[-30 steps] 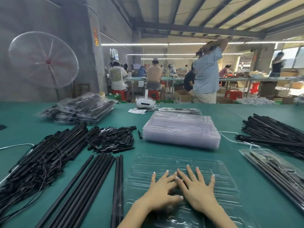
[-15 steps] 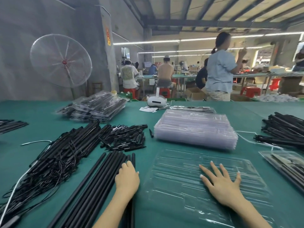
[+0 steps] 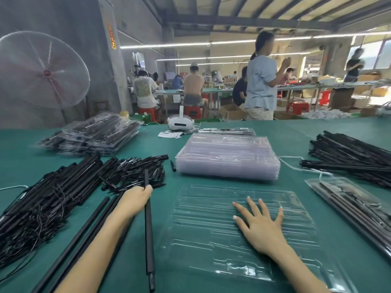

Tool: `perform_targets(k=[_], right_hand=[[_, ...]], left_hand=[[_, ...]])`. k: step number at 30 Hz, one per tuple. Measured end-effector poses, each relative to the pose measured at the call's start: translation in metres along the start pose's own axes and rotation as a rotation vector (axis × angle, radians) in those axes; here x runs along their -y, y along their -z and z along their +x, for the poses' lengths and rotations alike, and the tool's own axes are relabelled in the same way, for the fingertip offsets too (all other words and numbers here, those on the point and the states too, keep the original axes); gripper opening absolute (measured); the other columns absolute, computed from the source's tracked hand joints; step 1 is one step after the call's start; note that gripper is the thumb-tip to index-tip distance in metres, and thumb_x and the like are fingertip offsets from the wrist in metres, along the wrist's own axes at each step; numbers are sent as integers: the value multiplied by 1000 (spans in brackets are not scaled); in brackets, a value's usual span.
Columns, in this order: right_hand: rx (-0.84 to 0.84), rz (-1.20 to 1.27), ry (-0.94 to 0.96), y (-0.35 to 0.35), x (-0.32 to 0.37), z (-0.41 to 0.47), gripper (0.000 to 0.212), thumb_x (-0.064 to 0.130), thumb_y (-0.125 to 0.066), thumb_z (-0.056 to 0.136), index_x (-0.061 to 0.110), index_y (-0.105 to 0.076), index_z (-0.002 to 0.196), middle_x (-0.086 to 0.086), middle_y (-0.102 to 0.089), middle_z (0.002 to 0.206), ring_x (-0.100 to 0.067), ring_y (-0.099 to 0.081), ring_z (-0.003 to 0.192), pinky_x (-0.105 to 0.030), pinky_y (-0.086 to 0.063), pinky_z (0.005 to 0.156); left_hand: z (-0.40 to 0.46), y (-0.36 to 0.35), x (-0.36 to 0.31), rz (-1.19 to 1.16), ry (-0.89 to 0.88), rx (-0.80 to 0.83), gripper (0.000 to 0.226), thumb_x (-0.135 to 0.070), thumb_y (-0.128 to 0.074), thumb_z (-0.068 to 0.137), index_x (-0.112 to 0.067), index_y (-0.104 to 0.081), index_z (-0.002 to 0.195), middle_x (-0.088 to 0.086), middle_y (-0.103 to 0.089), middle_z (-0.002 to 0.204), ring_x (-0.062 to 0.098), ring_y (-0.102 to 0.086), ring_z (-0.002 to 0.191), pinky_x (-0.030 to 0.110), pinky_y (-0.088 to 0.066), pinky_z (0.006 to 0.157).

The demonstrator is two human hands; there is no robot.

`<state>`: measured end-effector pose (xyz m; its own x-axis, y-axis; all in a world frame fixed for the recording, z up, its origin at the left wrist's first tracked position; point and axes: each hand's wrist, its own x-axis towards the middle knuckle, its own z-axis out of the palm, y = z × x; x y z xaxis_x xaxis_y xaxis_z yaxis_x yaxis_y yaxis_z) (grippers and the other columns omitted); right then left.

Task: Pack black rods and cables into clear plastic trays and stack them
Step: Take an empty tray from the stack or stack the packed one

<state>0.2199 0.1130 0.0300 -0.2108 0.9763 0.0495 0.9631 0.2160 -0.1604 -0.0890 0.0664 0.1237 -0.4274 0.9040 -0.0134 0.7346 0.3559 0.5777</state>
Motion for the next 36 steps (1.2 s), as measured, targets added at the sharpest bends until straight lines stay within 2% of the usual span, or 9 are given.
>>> perform_targets(k=[4,7,10,14,17,21,27,33,36], right_hand=[[-9,97,7,6,15,3,47,60,-23,96,53,-21,143,9,-11,159,-20,0,147,-58,14,109],[-218,870,-42,26,18,1,25,38,-48,97,45,-54,120,10,-55,135,-15,-39,135,-34,-13,116],[-120,1467,29,51,-3,-5,29,37,-51,88,22,-72,102,-2,-72,105,-23,-66,100,-34,-51,91],[340,1307,227,61,-27,-20,35,43,-62,83,20,-72,108,-12,-71,102,-21,-68,80,-25,-53,71],[171,928,326,56,-31,-20,30,32,-82,72,34,-73,101,-2,-71,88,-4,-59,72,-16,-48,72],[-173,523,346,50,-33,-12,28,29,-82,72,45,-64,87,6,-54,79,-2,-50,74,-15,-36,69],[-64,414,363,41,-34,-10,25,37,-79,73,46,-57,81,15,-58,87,0,-52,86,-26,-43,82],[-38,377,269,44,-49,-13,17,35,-77,76,42,-62,79,8,-60,80,-2,-56,79,-21,-46,74],[-53,407,256,44,-49,-15,15,38,-79,73,40,-65,70,4,-60,75,-4,-56,73,-19,-45,68]], left_hand=[[-25,-21,-61,-733,41,139,39,-35,-41,101,-16,-50,68,-5,-53,44,11,-42,39,14,-28,38],[-42,-65,-78,-883,31,150,40,-22,-37,103,-4,-53,71,1,-62,48,12,-45,32,16,-33,32],[-49,-94,-72,-1139,105,30,15,-10,-39,102,2,-45,95,16,-65,73,18,-57,35,21,-46,35],[-48,-104,-60,-1505,179,-61,12,-7,-41,101,-6,-40,89,24,-62,85,24,-67,48,23,-54,44],[-48,-107,-52,-1600,206,-4,9,-9,-44,100,-4,-43,93,25,-66,83,27,-69,55,24,-55,47],[-51,-114,-48,-1572,200,44,10,-10,-49,98,-8,-40,93,20,-72,78,25,-69,57,23,-55,49],[-57,-115,-55,-1347,73,117,10,-16,-54,95,-10,-46,96,16,-73,92,21,-66,54,21,-53,48],[-51,-100,-29,-904,62,-456,39,-15,-66,88,-16,-44,119,11,-54,109,22,-52,85,30,-40,75],[-54,-105,-24,-371,-106,-434,39,-4,-67,84,-10,-53,120,8,-50,115,25,-46,106,31,-35,91]])
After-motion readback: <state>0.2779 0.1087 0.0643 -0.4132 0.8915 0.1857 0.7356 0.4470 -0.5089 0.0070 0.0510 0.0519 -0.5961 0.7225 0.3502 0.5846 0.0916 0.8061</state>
